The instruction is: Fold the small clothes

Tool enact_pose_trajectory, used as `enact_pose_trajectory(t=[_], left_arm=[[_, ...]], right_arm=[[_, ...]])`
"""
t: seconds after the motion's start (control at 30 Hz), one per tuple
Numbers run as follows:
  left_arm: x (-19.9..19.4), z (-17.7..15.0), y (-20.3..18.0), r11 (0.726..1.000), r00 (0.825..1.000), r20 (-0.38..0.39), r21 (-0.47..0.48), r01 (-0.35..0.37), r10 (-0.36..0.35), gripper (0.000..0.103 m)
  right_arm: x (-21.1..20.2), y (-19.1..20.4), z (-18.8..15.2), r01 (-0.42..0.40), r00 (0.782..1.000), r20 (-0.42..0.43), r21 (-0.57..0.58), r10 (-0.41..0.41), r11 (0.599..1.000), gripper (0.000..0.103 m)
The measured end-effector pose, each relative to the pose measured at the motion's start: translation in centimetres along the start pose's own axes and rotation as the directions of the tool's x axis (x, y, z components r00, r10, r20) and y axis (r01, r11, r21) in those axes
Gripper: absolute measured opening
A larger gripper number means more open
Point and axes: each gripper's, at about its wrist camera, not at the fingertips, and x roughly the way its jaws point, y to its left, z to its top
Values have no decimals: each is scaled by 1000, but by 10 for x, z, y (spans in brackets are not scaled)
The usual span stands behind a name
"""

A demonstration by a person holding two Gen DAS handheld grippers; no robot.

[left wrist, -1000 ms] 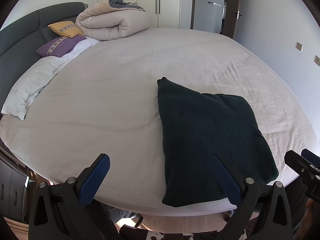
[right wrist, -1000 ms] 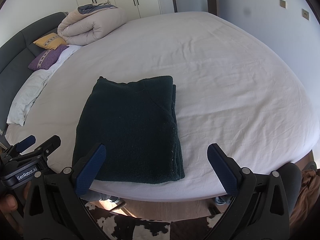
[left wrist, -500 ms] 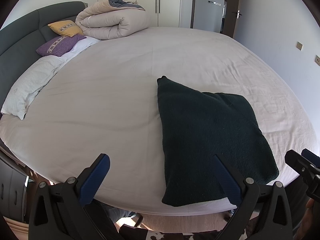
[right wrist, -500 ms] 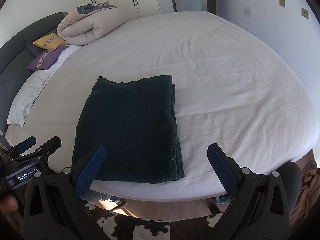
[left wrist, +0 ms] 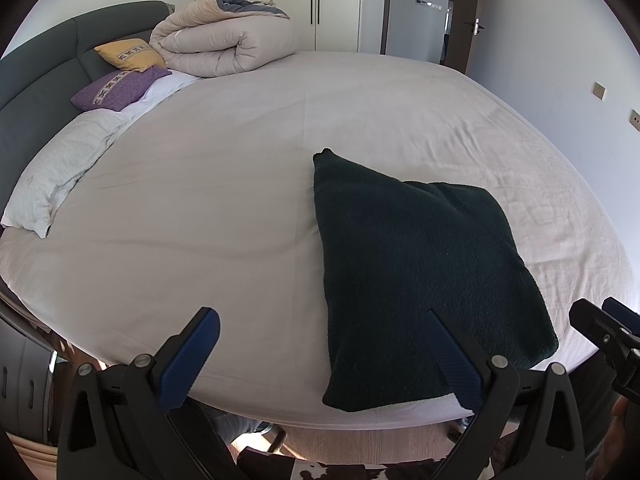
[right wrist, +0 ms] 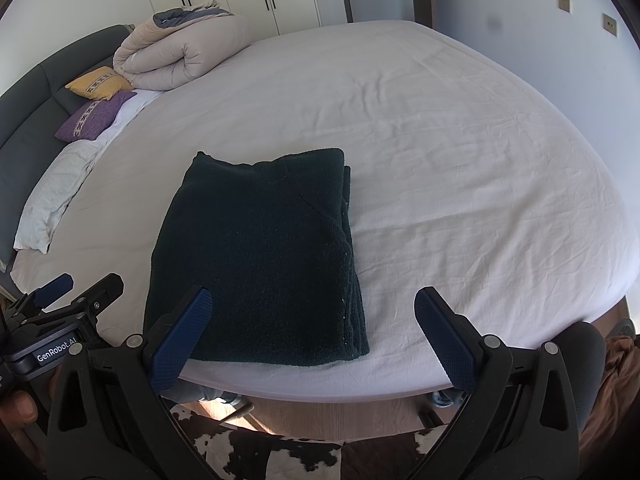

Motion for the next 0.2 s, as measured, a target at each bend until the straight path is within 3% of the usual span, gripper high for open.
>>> enact_pose_trajectory(t=[0.2], left_arm=[[-2, -2, 0, 1000, 1000, 17, 13, -7, 7, 103]], right_arm=[[1, 1, -2, -2, 1000, -5, 5, 2, 1000, 103]])
